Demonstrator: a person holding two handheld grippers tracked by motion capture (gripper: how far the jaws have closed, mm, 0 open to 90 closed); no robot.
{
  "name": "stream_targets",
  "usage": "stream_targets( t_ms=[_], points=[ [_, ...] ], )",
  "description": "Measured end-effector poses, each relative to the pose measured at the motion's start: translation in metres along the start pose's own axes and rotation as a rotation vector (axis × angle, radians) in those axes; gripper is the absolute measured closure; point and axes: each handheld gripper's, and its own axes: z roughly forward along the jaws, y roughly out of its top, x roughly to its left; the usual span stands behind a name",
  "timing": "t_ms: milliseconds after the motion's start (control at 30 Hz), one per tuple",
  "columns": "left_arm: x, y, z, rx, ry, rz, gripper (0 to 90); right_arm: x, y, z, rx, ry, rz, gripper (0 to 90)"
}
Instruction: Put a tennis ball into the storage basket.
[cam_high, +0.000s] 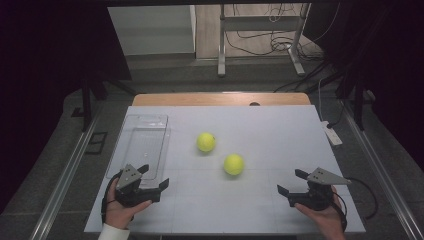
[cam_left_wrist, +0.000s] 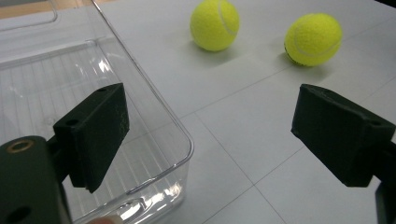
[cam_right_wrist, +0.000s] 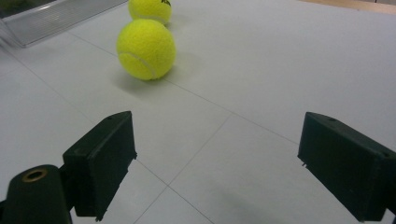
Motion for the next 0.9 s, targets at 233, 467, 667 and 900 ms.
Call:
stream_targets(
  t_ms=[233, 467, 667, 900],
  points=[
    [-0.003, 0.002, 0.002, 0.006, -0.004, 0.003, 12.1, -0.002, -0.002, -0.001, 0.001, 0.000, 0.001, 11.6],
    [-0.007, 0.007, 0.003, 0.004, -0.006, 0.016, 12.1, -0.001, -0.003, -0.004, 0.000, -0.006, 0.001, 11.6],
    [-0.009, 0.015, 0.004, 0.006, -0.006, 0.017, 12.2, 0.000, -0.003, -0.003, 0.001, -0.004, -0.005, 11.6],
    [-0.012, 0.024, 0.004, -0.004, -0.018, 0.018, 12.1, 0.000, -0.003, -0.003, 0.001, -0.006, -0.004, 11.7]
  ],
)
